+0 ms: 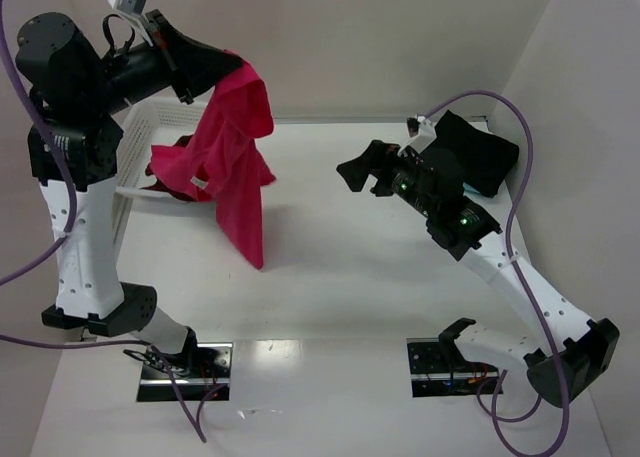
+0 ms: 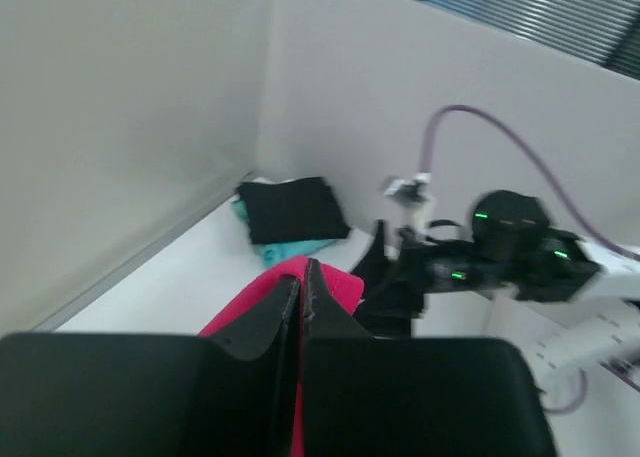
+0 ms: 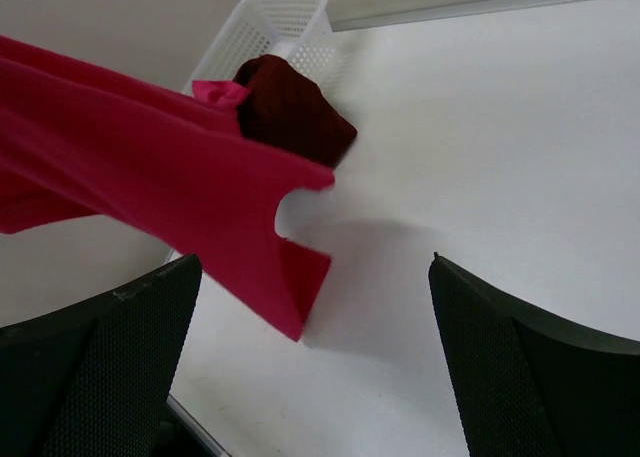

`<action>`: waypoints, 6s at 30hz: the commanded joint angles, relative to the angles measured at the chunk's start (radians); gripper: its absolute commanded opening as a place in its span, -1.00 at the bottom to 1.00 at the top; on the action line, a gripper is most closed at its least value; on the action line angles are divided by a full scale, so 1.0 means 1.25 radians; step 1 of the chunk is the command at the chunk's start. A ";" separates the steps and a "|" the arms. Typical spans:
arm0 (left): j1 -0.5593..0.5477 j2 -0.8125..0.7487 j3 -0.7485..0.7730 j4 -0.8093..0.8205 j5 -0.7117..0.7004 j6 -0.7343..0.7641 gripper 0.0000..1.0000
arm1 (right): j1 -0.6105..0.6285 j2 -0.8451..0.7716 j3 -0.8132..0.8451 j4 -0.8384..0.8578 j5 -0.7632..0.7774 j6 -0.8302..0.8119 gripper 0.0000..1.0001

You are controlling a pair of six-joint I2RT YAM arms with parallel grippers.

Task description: Fold and stack the t-shirts

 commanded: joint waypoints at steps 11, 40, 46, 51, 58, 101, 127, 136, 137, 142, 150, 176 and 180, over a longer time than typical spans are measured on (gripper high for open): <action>-0.003 -0.148 -0.519 0.185 0.250 0.017 0.29 | -0.003 0.011 -0.033 0.015 0.045 0.018 1.00; 0.317 0.280 -0.608 0.190 -0.607 0.038 0.99 | 0.311 0.485 0.115 -0.094 0.071 -0.260 1.00; 0.352 0.349 -0.576 0.190 -0.548 0.030 0.99 | 0.311 0.589 0.104 -0.113 0.113 -0.259 1.00; 0.370 0.384 -0.576 0.182 -0.518 0.030 0.48 | 0.318 0.657 0.148 -0.132 0.100 -0.267 0.64; 0.384 0.400 -0.568 0.174 -0.468 0.030 -1.00 | 0.318 0.642 0.156 -0.136 0.170 -0.253 -0.78; 0.413 0.508 0.155 -0.019 -0.550 -0.004 -1.00 | -0.104 0.221 -0.083 -0.124 0.093 -0.078 -1.00; -0.042 0.289 -0.140 -0.059 -0.473 0.248 1.00 | -0.053 0.155 0.036 -0.258 0.182 -0.111 0.99; -0.270 0.117 -0.747 0.104 -0.450 0.075 1.00 | -0.128 0.133 -0.062 -0.239 0.211 -0.044 0.99; -0.277 0.117 -0.773 0.115 -0.439 0.075 1.00 | -0.138 0.133 -0.074 -0.238 0.203 -0.035 0.99; -0.343 0.108 -0.892 0.177 -0.458 0.022 1.00 | -0.138 0.158 -0.093 -0.204 0.175 -0.035 0.97; -0.369 0.161 -0.944 0.274 -0.473 -0.061 0.89 | -0.138 0.173 -0.107 -0.168 0.148 -0.028 0.92; -0.335 -0.019 -0.676 0.141 -0.681 -0.081 -0.99 | -0.138 0.209 -0.115 -0.118 0.111 -0.019 0.94; -0.327 -0.044 -0.479 0.056 -0.714 -0.022 -0.99 | -0.138 0.217 -0.115 -0.068 0.084 -0.019 0.94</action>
